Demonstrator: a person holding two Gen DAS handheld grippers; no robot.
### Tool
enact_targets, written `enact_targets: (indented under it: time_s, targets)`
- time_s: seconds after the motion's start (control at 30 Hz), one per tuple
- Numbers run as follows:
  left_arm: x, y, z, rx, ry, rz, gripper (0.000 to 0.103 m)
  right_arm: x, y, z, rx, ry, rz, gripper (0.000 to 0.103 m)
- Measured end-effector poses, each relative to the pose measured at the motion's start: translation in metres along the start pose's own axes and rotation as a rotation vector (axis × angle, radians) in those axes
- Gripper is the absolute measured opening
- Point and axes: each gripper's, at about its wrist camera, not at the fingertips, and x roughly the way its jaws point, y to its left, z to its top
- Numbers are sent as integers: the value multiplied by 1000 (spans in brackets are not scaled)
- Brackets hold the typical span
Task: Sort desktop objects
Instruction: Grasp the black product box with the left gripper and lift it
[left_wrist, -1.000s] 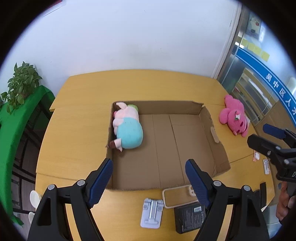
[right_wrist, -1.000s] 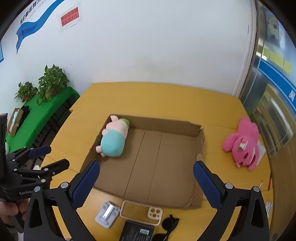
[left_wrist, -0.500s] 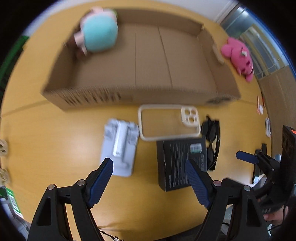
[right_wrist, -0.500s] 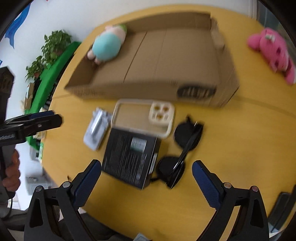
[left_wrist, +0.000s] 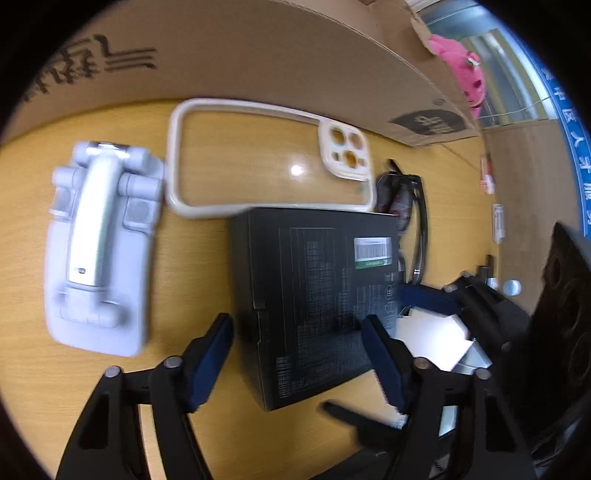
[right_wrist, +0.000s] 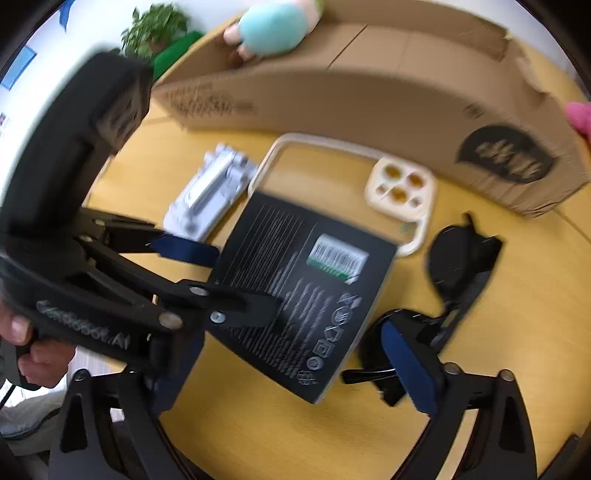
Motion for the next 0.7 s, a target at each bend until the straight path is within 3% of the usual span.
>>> enact_targets:
  time_s: [0.07, 0.13, 0.3, 0.57, 0.7]
  targets:
    - [-2, -3, -5, 22, -7, -1, 65, 0, 5, -5, -36, -1, -20, 94]
    - [-5, -1, -8, 13, 2, -42, 52, -1, -2, -9, -18, -6, -28, 94]
    - [-4, 13, -3, -33, 25, -80, 60, 7, -6, -8, -50, -1, -54, 95]
    - [-14, 3, -2, 8, 51, -17, 59, 9, -4, -4, -16, 4, -59, 90]
    - [-51, -7, 4, 12, -38, 6, 55, -16, -2, 9, 8, -69, -72, 89]
